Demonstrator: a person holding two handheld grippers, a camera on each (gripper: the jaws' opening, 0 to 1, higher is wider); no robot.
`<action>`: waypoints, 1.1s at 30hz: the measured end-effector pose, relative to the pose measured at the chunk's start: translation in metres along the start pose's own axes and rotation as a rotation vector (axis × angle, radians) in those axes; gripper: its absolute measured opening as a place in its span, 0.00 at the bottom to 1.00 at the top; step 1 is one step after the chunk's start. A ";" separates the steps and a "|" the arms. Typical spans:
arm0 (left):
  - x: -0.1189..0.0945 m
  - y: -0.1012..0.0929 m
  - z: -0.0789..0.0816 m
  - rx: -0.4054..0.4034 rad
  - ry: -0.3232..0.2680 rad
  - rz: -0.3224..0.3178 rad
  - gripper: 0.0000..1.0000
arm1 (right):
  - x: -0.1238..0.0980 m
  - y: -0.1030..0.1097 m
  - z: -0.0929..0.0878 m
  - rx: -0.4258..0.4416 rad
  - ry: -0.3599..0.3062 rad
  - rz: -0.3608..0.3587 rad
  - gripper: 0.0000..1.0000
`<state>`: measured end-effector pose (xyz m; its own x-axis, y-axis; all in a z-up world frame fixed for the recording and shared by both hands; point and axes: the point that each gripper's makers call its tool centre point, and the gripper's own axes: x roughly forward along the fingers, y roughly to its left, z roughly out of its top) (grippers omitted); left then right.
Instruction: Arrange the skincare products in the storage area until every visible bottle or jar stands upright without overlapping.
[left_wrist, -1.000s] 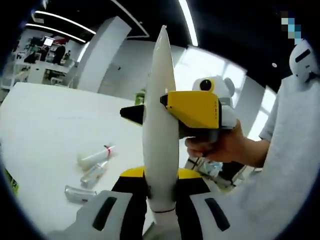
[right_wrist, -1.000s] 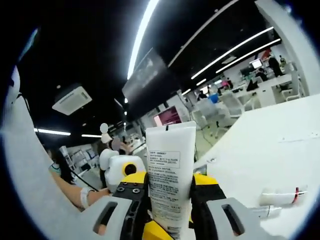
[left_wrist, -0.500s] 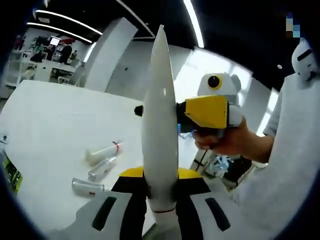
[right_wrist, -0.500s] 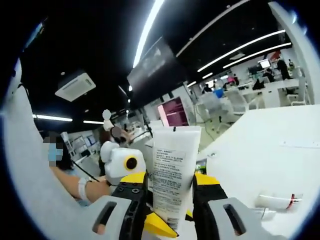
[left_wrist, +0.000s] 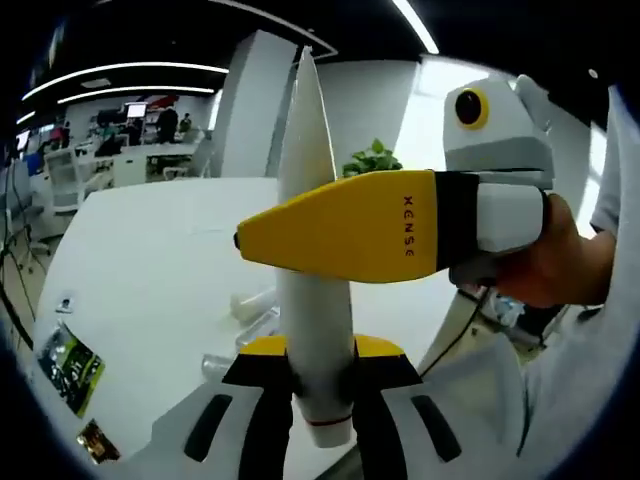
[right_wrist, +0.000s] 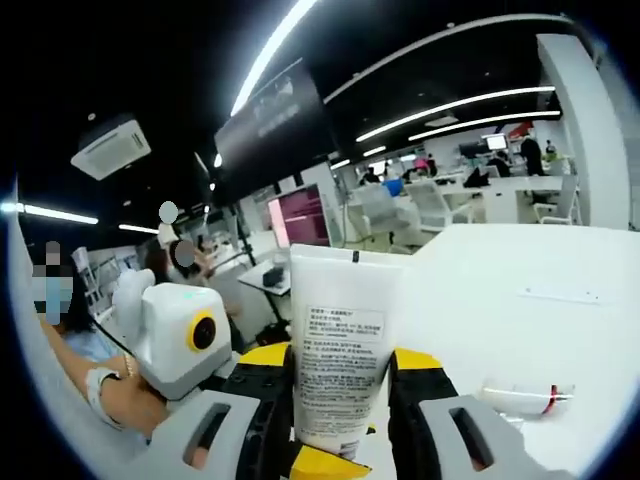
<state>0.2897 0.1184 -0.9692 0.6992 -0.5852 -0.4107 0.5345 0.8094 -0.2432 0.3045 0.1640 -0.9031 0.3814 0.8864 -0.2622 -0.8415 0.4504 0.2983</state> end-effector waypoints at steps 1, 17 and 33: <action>0.000 0.001 0.000 0.003 0.002 0.003 0.15 | 0.000 0.000 0.000 -0.004 0.000 -0.003 0.35; -0.006 -0.008 0.013 -0.045 -0.103 -0.101 0.24 | -0.012 0.019 0.007 -0.118 -0.024 0.167 0.26; -0.029 -0.065 0.029 -0.148 -0.172 -0.516 0.48 | -0.054 0.068 0.018 -0.106 -0.070 0.637 0.26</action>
<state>0.2479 0.0815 -0.9163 0.4386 -0.8967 -0.0600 0.7643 0.4073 -0.5000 0.2334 0.1490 -0.8526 -0.1838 0.9830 -0.0023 -0.9430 -0.1757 0.2826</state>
